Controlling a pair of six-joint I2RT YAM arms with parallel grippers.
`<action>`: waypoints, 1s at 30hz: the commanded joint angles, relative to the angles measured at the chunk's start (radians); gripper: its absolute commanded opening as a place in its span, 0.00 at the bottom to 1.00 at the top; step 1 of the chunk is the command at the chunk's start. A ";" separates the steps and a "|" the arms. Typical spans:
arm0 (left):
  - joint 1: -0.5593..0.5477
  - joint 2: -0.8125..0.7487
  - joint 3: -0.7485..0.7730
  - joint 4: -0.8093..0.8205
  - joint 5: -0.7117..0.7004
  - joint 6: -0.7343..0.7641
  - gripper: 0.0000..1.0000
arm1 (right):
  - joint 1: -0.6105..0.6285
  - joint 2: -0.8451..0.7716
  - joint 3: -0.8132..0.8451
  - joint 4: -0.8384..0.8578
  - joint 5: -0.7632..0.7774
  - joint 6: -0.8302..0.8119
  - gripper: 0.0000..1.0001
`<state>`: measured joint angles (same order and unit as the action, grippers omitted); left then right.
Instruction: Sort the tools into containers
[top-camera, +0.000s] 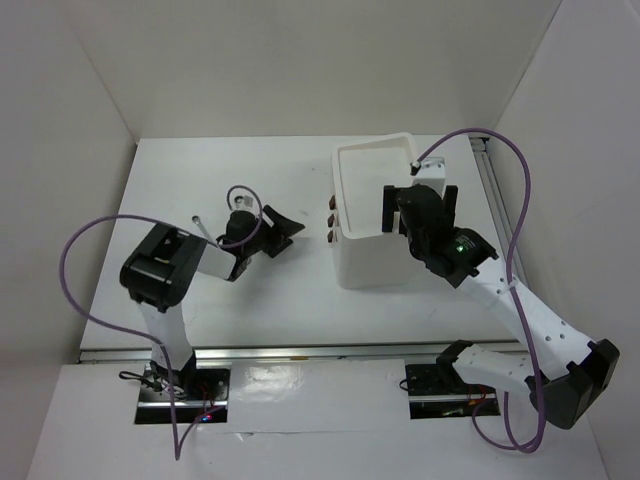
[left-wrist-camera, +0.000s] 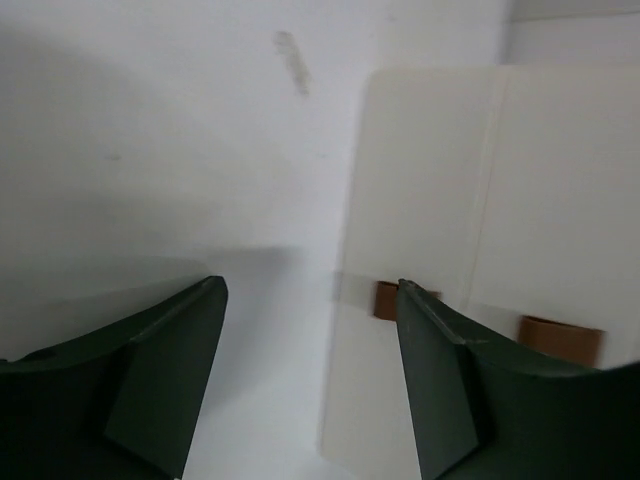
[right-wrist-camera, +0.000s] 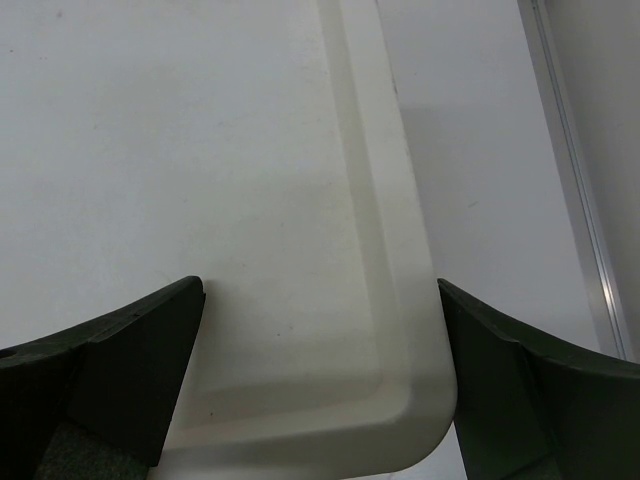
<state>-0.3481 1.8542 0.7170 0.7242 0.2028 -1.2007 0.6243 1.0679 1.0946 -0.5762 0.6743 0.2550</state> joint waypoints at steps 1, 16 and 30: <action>-0.028 0.257 -0.082 0.596 0.214 -0.236 0.82 | 0.017 -0.026 -0.012 0.024 -0.033 -0.016 1.00; -0.163 0.470 0.052 0.723 0.191 -0.401 0.72 | 0.017 -0.026 -0.030 0.044 -0.033 -0.016 1.00; -0.181 0.468 0.081 0.704 0.124 -0.402 0.61 | 0.017 -0.045 -0.030 0.053 -0.033 -0.016 1.00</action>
<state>-0.4950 2.2745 0.7822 1.4651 0.3290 -1.6047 0.6243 1.0481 1.0733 -0.5491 0.6666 0.2386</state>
